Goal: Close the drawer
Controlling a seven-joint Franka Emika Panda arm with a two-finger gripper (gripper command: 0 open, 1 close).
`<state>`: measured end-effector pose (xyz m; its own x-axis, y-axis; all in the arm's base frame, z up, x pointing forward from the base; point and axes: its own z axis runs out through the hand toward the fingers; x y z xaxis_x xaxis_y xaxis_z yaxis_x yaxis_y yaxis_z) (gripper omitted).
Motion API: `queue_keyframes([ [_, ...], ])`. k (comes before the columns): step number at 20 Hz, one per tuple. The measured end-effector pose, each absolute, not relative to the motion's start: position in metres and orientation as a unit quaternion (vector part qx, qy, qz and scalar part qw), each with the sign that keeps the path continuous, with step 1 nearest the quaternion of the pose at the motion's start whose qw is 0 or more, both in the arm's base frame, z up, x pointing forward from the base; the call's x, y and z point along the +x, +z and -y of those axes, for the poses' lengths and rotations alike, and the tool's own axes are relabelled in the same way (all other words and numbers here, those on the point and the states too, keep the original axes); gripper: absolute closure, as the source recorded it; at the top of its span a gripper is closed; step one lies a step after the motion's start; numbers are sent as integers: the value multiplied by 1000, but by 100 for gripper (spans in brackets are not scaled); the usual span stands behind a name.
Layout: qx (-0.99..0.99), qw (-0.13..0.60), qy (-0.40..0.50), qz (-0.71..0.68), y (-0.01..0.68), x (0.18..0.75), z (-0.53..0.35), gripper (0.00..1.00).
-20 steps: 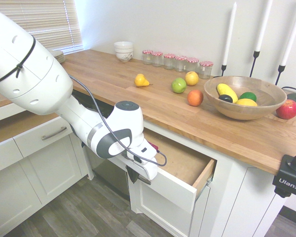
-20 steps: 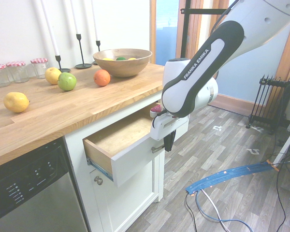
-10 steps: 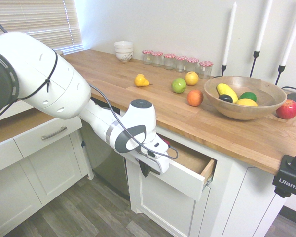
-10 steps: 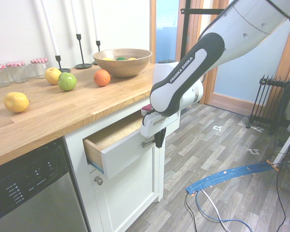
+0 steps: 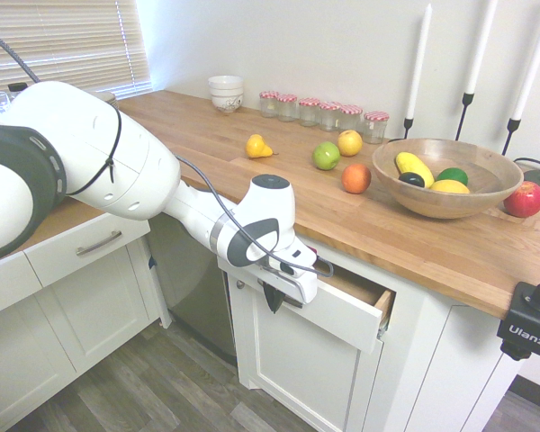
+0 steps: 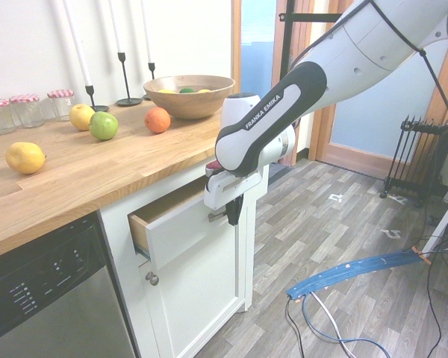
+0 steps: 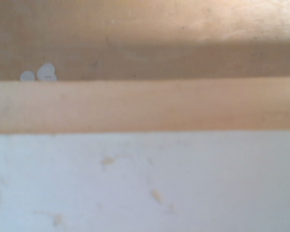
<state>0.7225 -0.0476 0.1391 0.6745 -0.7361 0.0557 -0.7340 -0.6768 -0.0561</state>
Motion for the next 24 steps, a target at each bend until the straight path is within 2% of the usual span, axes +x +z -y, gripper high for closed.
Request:
queue_keyframes([
  [7,-915,16,-37,-400,146,744,42,100],
  [24,-914,13,-22,-404,146,753,40,100],
])
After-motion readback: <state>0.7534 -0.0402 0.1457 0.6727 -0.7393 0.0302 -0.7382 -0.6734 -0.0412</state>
